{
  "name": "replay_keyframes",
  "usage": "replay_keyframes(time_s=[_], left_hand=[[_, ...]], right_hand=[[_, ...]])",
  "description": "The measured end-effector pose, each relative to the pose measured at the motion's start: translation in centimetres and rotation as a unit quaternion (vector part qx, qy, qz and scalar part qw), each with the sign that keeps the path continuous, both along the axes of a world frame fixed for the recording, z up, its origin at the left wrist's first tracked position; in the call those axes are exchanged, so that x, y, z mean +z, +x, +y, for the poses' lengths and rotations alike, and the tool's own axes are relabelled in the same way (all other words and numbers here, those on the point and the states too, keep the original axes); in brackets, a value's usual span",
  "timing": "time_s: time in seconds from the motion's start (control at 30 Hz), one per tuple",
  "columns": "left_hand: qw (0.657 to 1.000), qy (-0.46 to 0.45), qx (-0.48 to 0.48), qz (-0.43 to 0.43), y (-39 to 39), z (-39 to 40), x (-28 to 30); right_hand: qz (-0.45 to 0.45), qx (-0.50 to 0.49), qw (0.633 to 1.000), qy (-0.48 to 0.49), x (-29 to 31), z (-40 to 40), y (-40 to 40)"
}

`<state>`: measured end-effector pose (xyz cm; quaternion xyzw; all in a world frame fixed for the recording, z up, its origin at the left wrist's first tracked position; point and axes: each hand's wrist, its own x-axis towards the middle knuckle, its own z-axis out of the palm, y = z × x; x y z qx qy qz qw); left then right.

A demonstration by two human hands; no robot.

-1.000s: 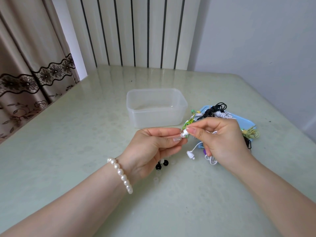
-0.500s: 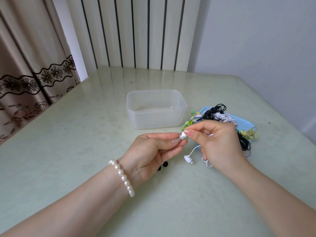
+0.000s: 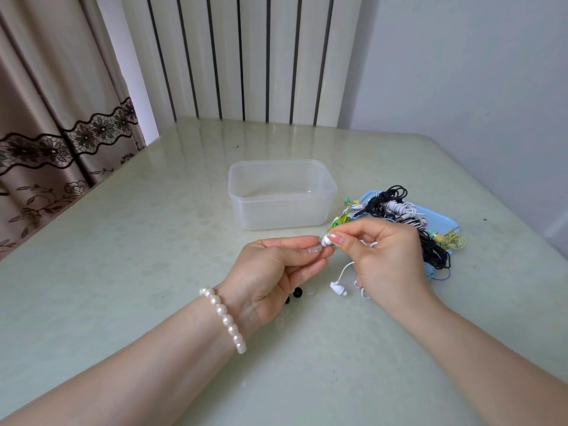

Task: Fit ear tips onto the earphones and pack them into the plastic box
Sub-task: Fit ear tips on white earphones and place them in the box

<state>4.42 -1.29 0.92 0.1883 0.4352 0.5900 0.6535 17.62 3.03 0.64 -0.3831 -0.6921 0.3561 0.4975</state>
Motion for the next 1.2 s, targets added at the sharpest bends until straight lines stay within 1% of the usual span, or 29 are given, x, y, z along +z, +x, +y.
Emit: replay_keyframes(time_s=[0.07,0.17,0.23,0.3,0.37,0.43,0.5,0.53,0.57,0.6,0.67,0.73,0.8,0.87,0.97,1.03,1.2], left_hand=[[1.0,0.007,-0.002,-0.005,0.0,0.0,0.1],[0.999,0.021,-0.017,-0.028,-0.3,0.0,0.2],[0.998,0.033,-0.034,-0.03,-0.6,0.1,0.5],[0.998,0.047,-0.044,-0.002,-1.0,0.2,0.8],[0.997,0.058,-0.051,0.017,-1.3,0.3,1.0],[0.997,0.058,-0.057,0.014,-1.5,0.4,1.1],[0.996,0.057,-0.059,0.03,-1.7,0.4,1.0],[0.995,0.06,-0.055,0.064,-1.8,0.5,0.9],[0.989,0.067,-0.046,0.126,-2.0,0.6,0.8],[0.976,0.075,-0.034,0.202,-2.3,0.7,0.8],[0.938,0.088,-0.017,0.335,-2.9,1.0,0.7],[0.901,0.095,-0.032,0.421,-3.4,1.0,0.7],[0.866,0.1,-0.057,0.486,-3.6,1.0,0.6],[0.841,0.107,-0.074,0.525,-3.6,1.0,0.5],[0.818,0.109,-0.091,0.558,-3.9,1.2,0.2],[0.802,0.107,-0.1,0.579,-4.3,1.3,0.3],[0.786,0.098,-0.123,0.598,-5.2,1.4,0.3]], right_hand=[[0.002,-0.008,1.0,0.019,-0.3,0.1,0.1],[-0.022,-0.019,0.997,0.065,-0.6,0.1,0.1],[-0.029,-0.033,0.997,0.07,-0.5,0.2,0.2],[-0.012,-0.041,0.998,0.035,-0.1,0.4,0.4],[0.019,-0.026,0.999,-0.036,0.5,0.6,0.7],[0.051,0.006,0.992,-0.116,1.0,0.7,0.8],[0.06,0.02,0.983,-0.173,1.1,0.9,1.0],[0.06,0.019,0.98,-0.191,1.0,1.0,1.1],[0.061,0.016,0.977,-0.203,1.1,1.2,1.3],[0.062,0.017,0.975,-0.214,1.1,1.4,1.4],[0.066,0.038,0.966,-0.245,1.3,1.6,1.7],[0.061,0.066,0.953,-0.288,1.6,1.6,1.9],[0.019,0.089,0.943,-0.319,1.7,1.6,2.0],[-0.049,0.095,0.942,-0.318,1.7,1.6,2.0],[-0.168,0.058,0.951,-0.252,1.4,1.8,2.1],[-0.236,0.042,0.947,-0.213,1.3,1.9,2.3],[-0.326,0.056,0.922,-0.203,0.9,2.1,2.7]])
